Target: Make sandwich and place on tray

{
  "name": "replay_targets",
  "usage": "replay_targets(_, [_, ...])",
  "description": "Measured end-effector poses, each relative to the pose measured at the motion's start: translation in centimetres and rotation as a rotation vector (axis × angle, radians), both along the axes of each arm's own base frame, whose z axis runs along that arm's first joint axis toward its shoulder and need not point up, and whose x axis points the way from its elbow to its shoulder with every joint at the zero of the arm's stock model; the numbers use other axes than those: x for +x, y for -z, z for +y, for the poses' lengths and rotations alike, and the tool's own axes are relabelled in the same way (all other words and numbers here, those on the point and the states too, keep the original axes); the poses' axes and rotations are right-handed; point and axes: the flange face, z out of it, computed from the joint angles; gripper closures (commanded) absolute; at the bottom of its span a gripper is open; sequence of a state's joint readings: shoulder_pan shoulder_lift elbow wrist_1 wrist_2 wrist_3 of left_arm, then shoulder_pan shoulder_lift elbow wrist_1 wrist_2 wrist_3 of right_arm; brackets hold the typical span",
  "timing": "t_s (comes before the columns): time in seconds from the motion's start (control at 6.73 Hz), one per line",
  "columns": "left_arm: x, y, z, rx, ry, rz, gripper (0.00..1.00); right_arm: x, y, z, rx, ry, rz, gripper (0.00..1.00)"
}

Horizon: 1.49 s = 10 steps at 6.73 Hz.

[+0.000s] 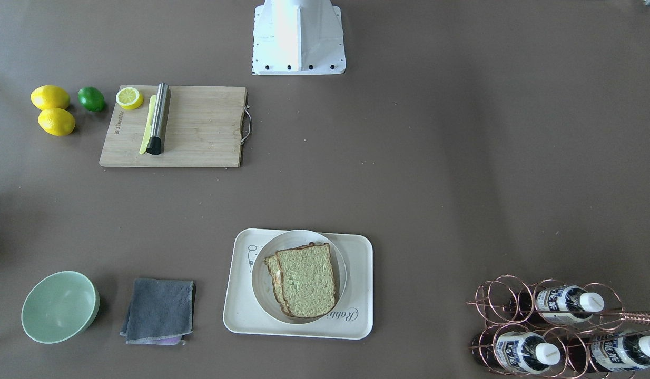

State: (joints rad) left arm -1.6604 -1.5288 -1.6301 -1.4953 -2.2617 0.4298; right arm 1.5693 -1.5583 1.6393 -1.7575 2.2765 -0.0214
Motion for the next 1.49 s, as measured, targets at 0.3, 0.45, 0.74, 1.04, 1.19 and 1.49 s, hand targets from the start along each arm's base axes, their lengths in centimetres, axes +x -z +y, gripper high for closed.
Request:
replay_targets(0.3, [0.0,-1.5,0.8,-0.024,0.004,0.007,0.03,0.0,0.0,0.1,0.0,0.0,0.0,0.0])
replay_targets(0.45, [0.1,-2.0,1.2,-0.036,0.007,0.009,0.03,0.0,-0.1,0.2,-0.002,0.0,-0.001,0.0])
replay_targets(0.74, [0.1,-2.5,1.2,-0.049,0.006,0.011,0.03,0.0,-0.2,0.2,-0.003,0.0,0.0,0.0])
replay_targets(1.04, [0.2,-3.0,1.2,-0.056,0.005,0.014,0.03,0.0,-0.2,0.2,-0.004,-0.001,-0.003,0.0])
replay_targets(1.19, [0.2,-3.0,1.2,-0.057,0.005,0.014,0.03,-0.1,-0.2,0.3,-0.004,-0.002,-0.007,0.0])
replay_targets(1.49, [0.2,-3.1,1.3,-0.059,0.005,0.018,0.03,-0.1,0.0,0.3,-0.002,-0.002,-0.009,0.0])
